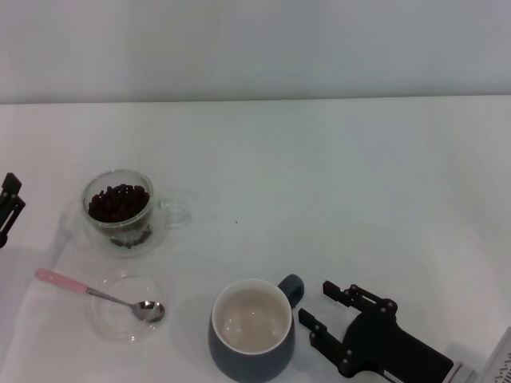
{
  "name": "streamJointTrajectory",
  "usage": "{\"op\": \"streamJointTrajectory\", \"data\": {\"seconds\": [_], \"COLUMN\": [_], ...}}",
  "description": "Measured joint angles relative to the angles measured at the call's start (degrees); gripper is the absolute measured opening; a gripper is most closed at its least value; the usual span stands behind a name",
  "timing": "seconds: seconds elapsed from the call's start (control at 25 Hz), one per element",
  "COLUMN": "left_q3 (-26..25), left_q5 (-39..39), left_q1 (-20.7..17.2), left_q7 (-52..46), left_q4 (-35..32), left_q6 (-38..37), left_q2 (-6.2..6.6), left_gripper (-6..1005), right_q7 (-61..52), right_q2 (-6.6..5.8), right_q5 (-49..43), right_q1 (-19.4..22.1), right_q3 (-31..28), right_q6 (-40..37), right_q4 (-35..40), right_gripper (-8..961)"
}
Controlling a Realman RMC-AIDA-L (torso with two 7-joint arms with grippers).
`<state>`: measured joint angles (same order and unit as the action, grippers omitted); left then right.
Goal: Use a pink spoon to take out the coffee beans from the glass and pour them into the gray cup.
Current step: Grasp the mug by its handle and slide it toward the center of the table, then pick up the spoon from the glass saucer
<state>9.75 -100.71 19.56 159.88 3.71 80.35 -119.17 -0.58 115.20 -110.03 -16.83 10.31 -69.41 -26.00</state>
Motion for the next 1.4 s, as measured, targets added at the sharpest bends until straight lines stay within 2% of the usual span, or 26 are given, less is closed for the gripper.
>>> {"op": "streamJointTrajectory", "data": {"seconds": [0.24, 0.44, 0.52, 0.64, 0.76, 1.0, 1.12, 1.16, 1.28, 1.4], "left_q3": [0.00, 0.00, 0.00, 0.00, 0.00, -0.09, -0.09, -0.09, -0.08, 0.18], "left_q5": [-0.01, -0.01, -0.01, -0.01, -0.02, -0.10, -0.10, -0.14, -0.70, -1.62], "left_q1": [-0.10, 0.14, 0.18, 0.20, 0.11, -2.53, -3.68, -5.93, -7.62, -10.79], "left_q7": [0.00, 0.00, -0.01, -0.02, -0.09, -2.29, -2.29, -2.42, -4.07, -16.43], "left_q4": [0.13, 0.16, 0.16, 0.16, 0.16, -0.59, -0.91, -1.24, -1.45, -4.04], "left_q6": [0.05, 0.07, 0.08, 0.08, 0.08, 0.83, 1.81, 3.69, 4.83, 4.49], "left_q2": [0.00, 0.00, 0.00, 0.00, -0.01, 0.12, 0.16, 0.17, 0.25, 0.45], "left_gripper": [872, 872, 873, 873, 872, 872, 872, 872, 872, 872], "right_q7": [-3.51, -13.15, -16.64, -19.85, -22.08, -24.46, -23.27, -22.82, -22.31, -22.29], "right_q2": [-0.29, -0.32, -0.33, -0.33, -0.33, -0.32, -0.27, -0.27, -0.15, -0.08], "right_q5": [-0.01, -0.01, -0.02, 0.05, 0.36, 4.69, 10.01, 11.93, 16.03, 17.28], "right_q1": [1.37, 2.35, 2.44, 3.00, 4.22, 6.70, 6.61, 6.43, 5.76, 5.00], "right_q3": [2.05, 7.74, 9.37, 11.00, 11.20, 7.31, 3.76, 2.35, -1.90, -5.74], "right_q6": [-2.93, -8.93, -9.60, -10.87, -12.87, -17.11, -17.18, -17.02, -16.81, -17.17], "right_q4": [1.51, 7.17, 8.68, 11.05, 13.78, 18.88, 19.38, 19.42, 19.76, 19.82], "right_gripper": [547, 569, 624, 706, 705, 702, 700, 700, 698, 697]}}
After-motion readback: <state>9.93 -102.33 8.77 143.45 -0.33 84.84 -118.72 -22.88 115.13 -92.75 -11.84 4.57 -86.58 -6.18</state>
